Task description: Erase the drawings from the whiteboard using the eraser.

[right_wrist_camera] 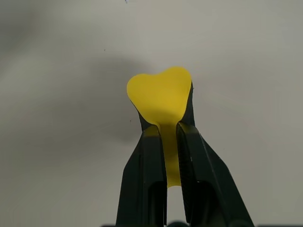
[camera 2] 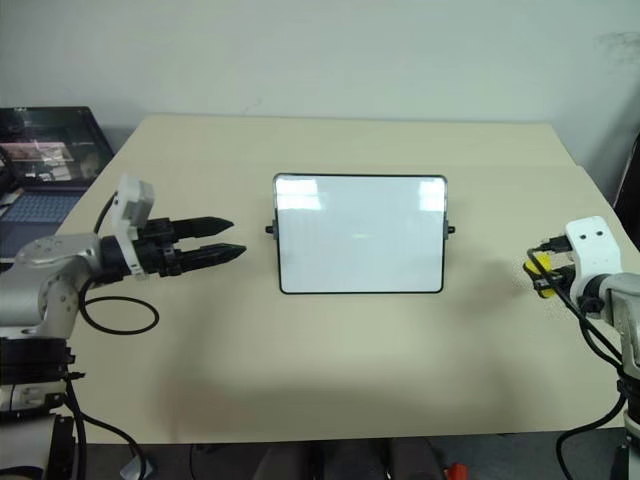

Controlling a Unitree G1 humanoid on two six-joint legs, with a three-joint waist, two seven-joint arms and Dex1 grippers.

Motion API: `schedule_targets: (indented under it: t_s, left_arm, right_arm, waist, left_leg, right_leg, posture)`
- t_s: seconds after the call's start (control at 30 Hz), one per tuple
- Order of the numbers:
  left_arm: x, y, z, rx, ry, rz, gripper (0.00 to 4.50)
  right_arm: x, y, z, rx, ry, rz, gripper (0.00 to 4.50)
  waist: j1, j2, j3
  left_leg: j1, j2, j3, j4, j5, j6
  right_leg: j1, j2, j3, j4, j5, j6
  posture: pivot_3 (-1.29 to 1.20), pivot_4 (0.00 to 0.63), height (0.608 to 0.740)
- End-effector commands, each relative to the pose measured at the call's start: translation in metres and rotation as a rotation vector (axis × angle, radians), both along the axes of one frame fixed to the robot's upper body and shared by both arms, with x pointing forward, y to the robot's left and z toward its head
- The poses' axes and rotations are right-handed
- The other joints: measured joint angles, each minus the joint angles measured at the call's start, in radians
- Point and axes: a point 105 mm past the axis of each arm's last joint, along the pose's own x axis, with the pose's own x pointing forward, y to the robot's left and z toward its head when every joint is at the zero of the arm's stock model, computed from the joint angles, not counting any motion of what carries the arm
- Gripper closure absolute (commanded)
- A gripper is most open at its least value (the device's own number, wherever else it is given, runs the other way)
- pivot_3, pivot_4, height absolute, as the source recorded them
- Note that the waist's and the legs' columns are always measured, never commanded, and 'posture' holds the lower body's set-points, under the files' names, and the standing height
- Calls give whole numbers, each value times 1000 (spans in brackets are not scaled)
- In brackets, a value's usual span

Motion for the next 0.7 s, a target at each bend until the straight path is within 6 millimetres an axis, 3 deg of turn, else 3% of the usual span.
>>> schedule_targets:
  t_s: [0.03,0.33,0.7]
  left_arm:
    - [-1,-4,12,3,-46,-20,867]
    - [-3,-2,12,5,-44,-15,867]
    - [-2,-4,12,4,-44,-22,867]
  right_arm:
    - [-1,0,7,50,-46,-12,4457]
    - [-8,7,-1,133,-11,1,4457]
    - [-17,-2,-22,136,67,-77,4457]
  waist:
    - [0,0,0]
    - [1,0,0]
    - [1,0,0]
  left_leg:
    - [0,0,0,0,0,0]
    - [0,0,0,0,0,0]
    - [0,0,0,0,0,0]
  right_leg:
    - [0,0,0,0,0,0]
    - [0,0,0,0,0,0]
    - [0,0,0,0,0,1]
  posture:
    - [0,150,740]
    - [0,150,740]
    - [0,150,740]
